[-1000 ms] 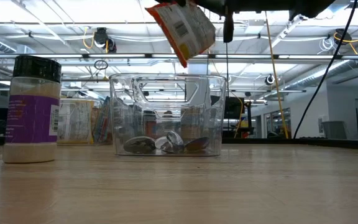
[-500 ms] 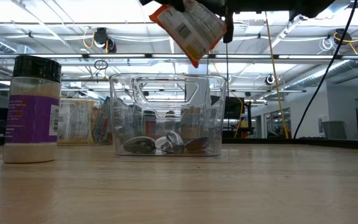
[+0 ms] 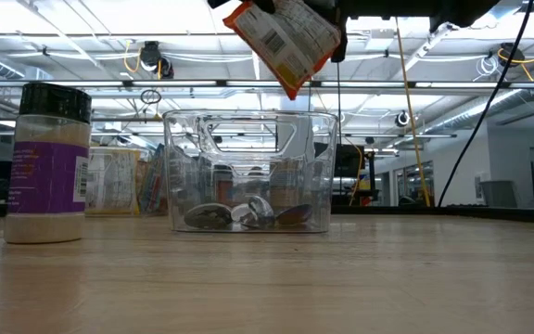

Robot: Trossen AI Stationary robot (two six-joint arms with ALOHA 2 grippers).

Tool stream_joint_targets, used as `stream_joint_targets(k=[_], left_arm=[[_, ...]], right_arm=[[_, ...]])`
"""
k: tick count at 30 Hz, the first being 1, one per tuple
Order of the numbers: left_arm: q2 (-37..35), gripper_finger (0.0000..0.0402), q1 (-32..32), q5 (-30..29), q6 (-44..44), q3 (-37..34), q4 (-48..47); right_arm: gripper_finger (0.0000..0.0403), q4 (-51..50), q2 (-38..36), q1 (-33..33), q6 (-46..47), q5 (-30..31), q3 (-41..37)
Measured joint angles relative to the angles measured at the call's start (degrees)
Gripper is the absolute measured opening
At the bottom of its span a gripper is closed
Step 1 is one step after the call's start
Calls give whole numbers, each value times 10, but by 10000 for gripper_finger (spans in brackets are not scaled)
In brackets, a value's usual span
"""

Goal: Pick & Place Food Item
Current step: Put the orange noodle pack into the top left transparent bin

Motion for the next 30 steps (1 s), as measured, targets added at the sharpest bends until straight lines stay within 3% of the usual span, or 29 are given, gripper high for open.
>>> stream_joint_targets(k=[15,20,30], left_arm=[[-65,3,5,2,-55,0,-57],[-93,3,19,14,-104,0,-142],[-121,2,69,8,-152,-1,-301]], right_arm=[[163,39,-1,-60,43,-125,1],[180,54,0,-72,52,-126,0],[175,55,0,-72,51,-126,0]])
